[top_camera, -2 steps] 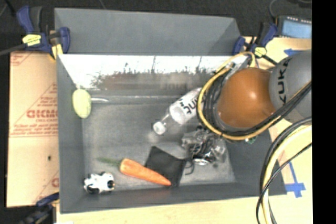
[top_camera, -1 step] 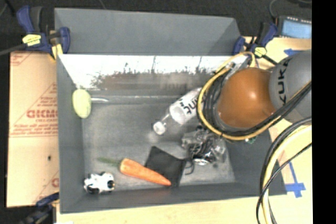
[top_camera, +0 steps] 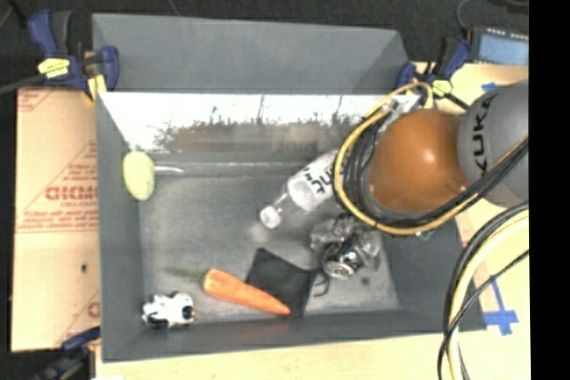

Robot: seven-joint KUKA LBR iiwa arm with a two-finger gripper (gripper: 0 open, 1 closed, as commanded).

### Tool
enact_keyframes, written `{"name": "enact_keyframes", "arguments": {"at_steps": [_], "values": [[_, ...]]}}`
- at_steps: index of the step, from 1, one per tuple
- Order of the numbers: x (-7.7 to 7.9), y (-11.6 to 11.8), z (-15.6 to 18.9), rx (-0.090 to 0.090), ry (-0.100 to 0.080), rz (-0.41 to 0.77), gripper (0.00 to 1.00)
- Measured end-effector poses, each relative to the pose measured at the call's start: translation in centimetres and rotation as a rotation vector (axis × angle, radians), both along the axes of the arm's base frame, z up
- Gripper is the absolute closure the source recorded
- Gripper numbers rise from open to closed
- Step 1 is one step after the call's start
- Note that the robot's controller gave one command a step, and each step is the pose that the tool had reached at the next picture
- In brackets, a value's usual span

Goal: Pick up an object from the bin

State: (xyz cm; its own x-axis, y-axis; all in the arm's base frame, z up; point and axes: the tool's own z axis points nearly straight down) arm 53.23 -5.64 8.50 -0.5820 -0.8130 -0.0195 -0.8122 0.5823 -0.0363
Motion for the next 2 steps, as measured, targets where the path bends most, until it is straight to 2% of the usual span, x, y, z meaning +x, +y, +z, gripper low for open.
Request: {"name": "enact_keyframes", "arguments": {"at_steps": [1,2], "values": [[0.5,0.1,0.5,0.001,-0.002,-0.009,1.00],[0.5,0.2,4.4,0.002,0.007,-0.023,1.00]]}}
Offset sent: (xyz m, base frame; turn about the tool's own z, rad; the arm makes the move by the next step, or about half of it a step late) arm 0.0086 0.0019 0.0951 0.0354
